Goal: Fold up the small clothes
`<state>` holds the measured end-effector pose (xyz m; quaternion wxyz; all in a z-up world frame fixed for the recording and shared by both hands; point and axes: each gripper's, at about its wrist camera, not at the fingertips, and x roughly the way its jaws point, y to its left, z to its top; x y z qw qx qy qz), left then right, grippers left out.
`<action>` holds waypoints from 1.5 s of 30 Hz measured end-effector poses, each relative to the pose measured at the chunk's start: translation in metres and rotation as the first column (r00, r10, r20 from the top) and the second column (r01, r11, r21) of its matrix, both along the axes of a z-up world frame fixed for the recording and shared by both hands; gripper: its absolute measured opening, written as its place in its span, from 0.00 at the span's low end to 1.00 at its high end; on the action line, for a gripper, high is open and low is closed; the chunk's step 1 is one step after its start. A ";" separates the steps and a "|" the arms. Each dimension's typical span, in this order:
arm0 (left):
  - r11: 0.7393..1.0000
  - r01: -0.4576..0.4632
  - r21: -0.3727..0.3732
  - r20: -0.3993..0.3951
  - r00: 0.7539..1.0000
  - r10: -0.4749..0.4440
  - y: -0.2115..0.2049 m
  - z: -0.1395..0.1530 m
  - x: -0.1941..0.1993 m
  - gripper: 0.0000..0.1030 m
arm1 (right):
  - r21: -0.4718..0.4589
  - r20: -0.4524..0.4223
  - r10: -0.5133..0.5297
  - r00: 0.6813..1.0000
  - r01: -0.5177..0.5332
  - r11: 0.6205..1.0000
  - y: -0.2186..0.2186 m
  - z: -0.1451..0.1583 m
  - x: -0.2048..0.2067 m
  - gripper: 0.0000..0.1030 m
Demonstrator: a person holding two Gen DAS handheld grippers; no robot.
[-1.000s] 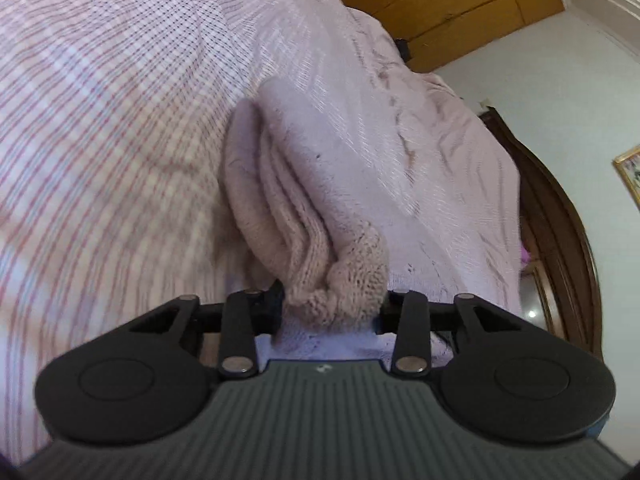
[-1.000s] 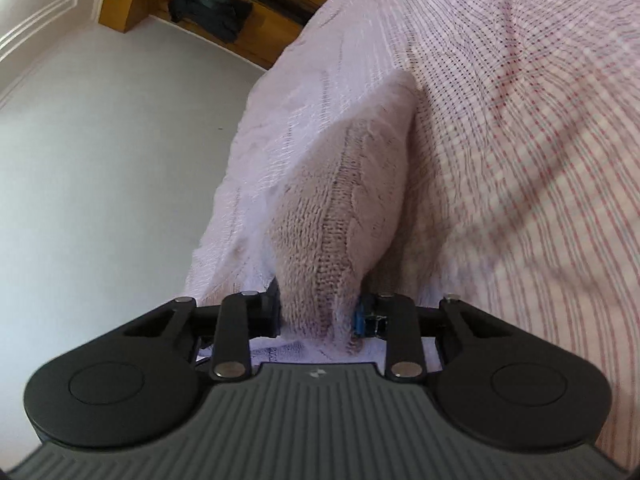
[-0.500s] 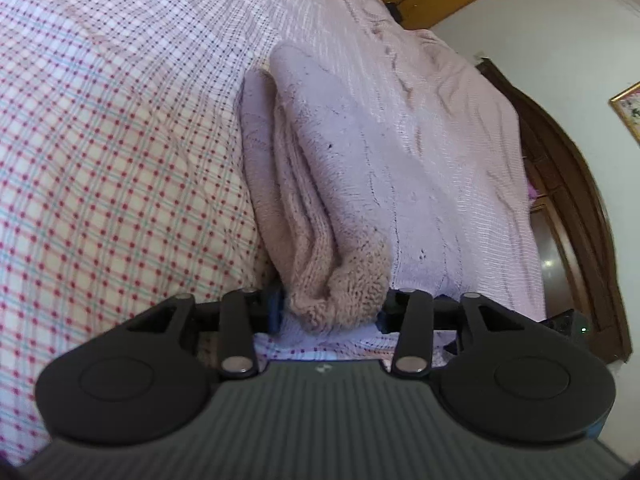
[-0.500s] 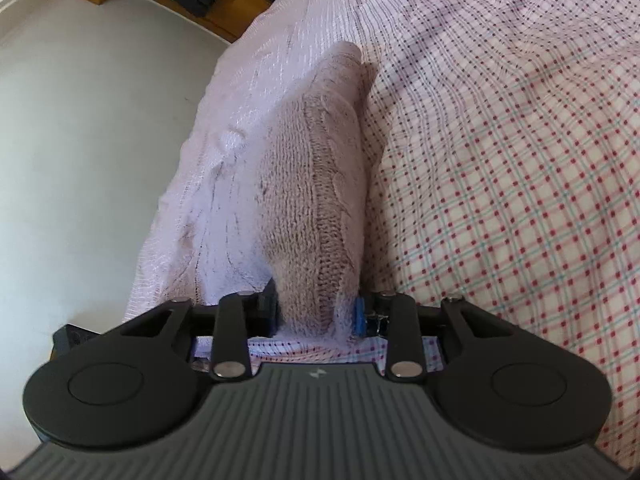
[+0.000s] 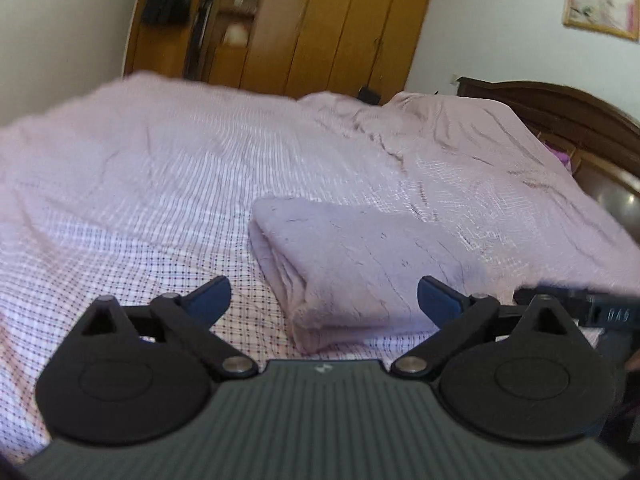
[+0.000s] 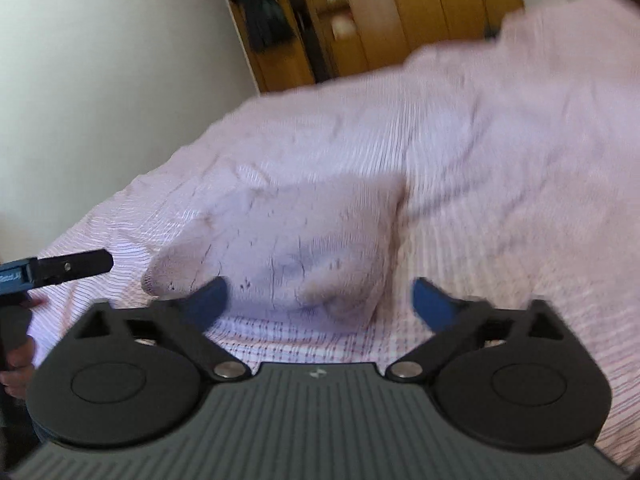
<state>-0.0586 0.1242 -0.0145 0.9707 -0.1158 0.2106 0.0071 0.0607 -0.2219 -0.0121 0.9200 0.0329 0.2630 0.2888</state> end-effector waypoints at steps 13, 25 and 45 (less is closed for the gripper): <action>0.991 0.081 0.109 -0.053 0.996 -0.076 -0.026 -0.036 0.029 0.99 | -0.111 0.221 0.021 0.975 0.003 0.994 0.035 -0.011 -0.038 1.00; 0.993 0.086 0.084 -0.053 0.995 -0.082 -0.025 -0.034 0.022 0.99 | -0.077 0.190 0.020 0.982 -0.005 0.997 0.034 -0.011 -0.034 1.00; 0.991 0.119 0.057 -0.051 0.992 -0.116 -0.030 -0.033 0.023 0.99 | -0.095 0.185 0.044 0.982 -0.027 0.995 0.040 -0.014 -0.035 1.00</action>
